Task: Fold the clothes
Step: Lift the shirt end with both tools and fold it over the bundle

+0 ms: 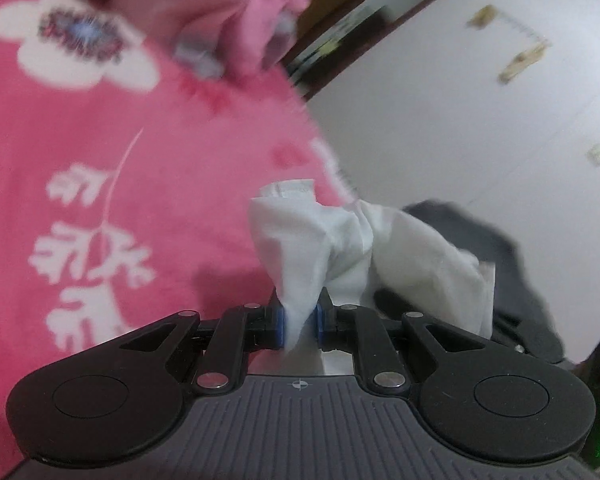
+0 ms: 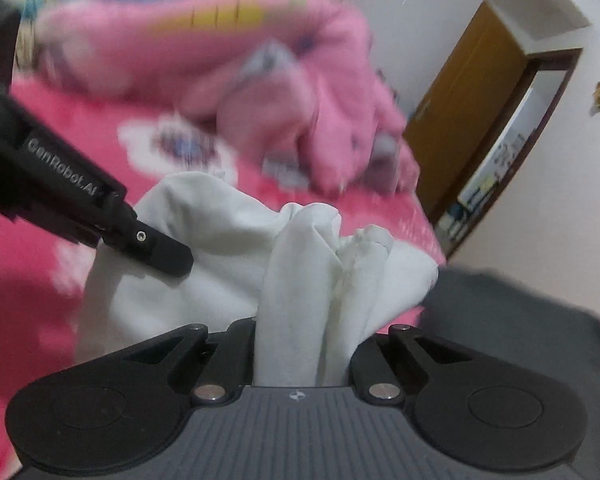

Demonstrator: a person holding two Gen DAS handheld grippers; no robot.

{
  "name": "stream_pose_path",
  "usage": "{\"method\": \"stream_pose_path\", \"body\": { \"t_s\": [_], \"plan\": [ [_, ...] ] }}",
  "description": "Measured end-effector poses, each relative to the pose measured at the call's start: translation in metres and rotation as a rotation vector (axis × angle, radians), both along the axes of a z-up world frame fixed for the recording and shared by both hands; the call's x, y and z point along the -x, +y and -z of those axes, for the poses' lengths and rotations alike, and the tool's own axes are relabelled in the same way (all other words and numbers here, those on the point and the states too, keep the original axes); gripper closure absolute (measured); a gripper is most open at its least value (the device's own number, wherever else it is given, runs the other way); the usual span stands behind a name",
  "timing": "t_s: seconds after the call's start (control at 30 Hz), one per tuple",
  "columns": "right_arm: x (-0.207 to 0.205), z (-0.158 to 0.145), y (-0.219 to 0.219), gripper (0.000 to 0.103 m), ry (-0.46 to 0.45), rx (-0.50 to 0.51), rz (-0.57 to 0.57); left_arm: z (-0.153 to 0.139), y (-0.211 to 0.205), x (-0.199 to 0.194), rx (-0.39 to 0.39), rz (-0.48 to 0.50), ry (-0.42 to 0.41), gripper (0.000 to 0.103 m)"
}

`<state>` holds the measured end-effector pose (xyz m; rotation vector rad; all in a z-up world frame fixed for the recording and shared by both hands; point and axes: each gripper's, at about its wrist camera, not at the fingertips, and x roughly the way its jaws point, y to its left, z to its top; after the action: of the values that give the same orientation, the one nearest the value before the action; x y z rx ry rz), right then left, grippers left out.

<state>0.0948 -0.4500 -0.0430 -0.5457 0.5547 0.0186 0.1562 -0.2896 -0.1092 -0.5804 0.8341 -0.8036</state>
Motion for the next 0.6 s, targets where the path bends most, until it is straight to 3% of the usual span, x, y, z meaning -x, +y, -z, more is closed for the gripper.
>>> {"method": "stream_pose_path", "body": {
  "t_s": [0.1,0.23,0.37,0.47,0.53,0.6],
  "plan": [
    [-0.022,0.025,0.008,0.097,-0.003,0.097,0.019,0.003,0.0,-0.009,0.0,0.008,-0.02,0.091],
    [-0.042,0.035,0.016,0.097,-0.015,0.155,0.025,0.0,0.003,-0.018,0.005,-0.001,-0.026,0.091],
    [-0.046,0.032,0.004,0.097,-0.03,0.145,0.049,0.0,-0.01,-0.029,-0.018,0.017,-0.035,0.091],
    [-0.055,0.037,-0.015,0.095,0.003,0.073,0.099,0.014,-0.025,-0.036,-0.06,0.039,-0.022,0.09],
    [-0.061,0.04,-0.027,0.08,0.024,0.025,0.132,0.025,-0.032,-0.041,-0.089,0.056,-0.012,0.086],
    [-0.068,0.043,-0.04,0.069,0.046,-0.023,0.165,0.027,-0.027,-0.044,-0.063,0.065,0.004,0.083]
  ]
}}
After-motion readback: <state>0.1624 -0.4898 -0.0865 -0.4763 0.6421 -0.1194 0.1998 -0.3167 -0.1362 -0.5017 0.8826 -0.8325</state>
